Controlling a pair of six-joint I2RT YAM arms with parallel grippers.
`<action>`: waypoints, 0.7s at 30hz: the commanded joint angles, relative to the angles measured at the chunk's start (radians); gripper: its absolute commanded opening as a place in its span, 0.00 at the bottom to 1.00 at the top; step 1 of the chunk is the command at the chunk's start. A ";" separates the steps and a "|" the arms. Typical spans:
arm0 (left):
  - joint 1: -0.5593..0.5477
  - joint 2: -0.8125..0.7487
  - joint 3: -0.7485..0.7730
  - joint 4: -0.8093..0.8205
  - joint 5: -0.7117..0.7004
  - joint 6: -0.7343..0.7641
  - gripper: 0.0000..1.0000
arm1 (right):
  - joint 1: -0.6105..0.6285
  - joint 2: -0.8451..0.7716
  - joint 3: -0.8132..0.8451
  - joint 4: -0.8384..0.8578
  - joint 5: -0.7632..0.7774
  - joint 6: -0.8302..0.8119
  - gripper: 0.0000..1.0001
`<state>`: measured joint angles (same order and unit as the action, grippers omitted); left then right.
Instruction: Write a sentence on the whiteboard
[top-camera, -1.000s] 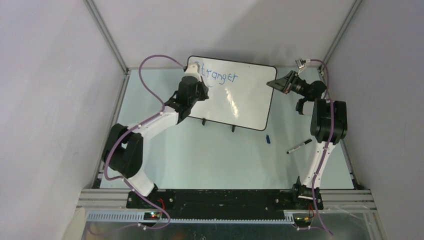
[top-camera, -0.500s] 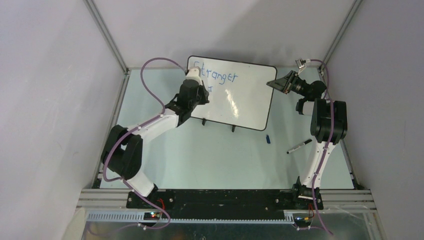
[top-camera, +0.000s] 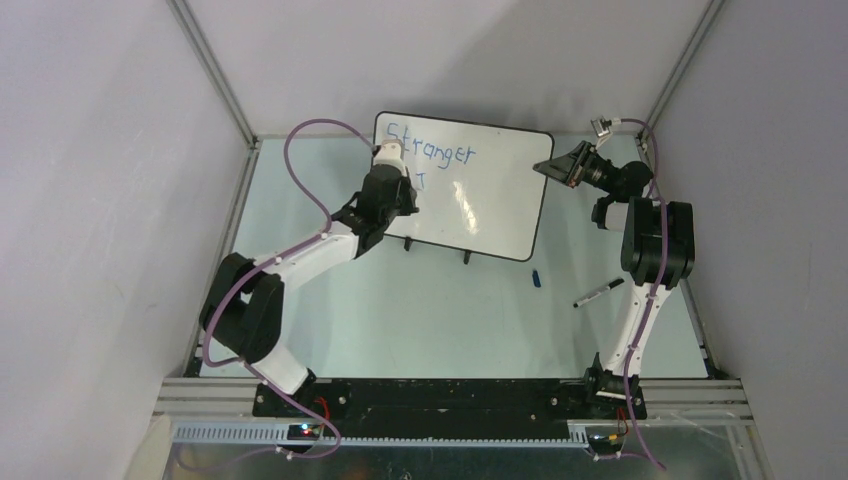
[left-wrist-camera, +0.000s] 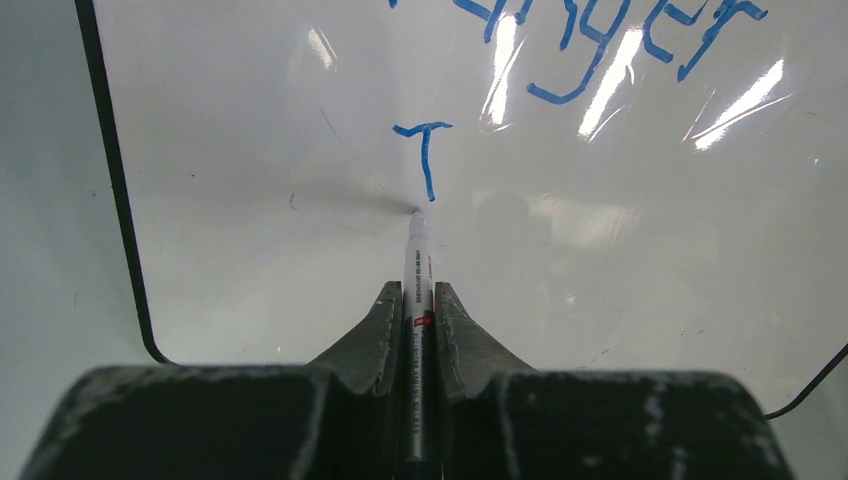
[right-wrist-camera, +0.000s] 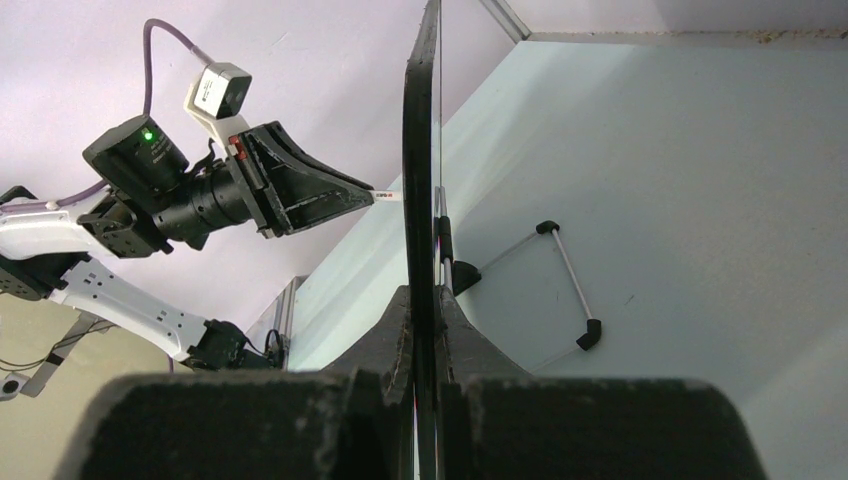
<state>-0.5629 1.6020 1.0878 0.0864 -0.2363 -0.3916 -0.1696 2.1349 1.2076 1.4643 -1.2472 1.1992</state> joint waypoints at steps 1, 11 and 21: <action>-0.007 -0.070 -0.019 0.032 -0.027 0.023 0.00 | -0.002 -0.073 0.005 0.041 -0.006 0.038 0.00; -0.008 -0.109 -0.036 0.148 0.040 0.052 0.00 | -0.002 -0.073 0.006 0.041 -0.004 0.038 0.00; -0.008 -0.014 0.079 0.108 0.036 0.070 0.00 | -0.002 -0.076 0.005 0.041 -0.006 0.039 0.00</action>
<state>-0.5636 1.5600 1.1065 0.1772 -0.2016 -0.3553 -0.1696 2.1345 1.2076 1.4643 -1.2476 1.1988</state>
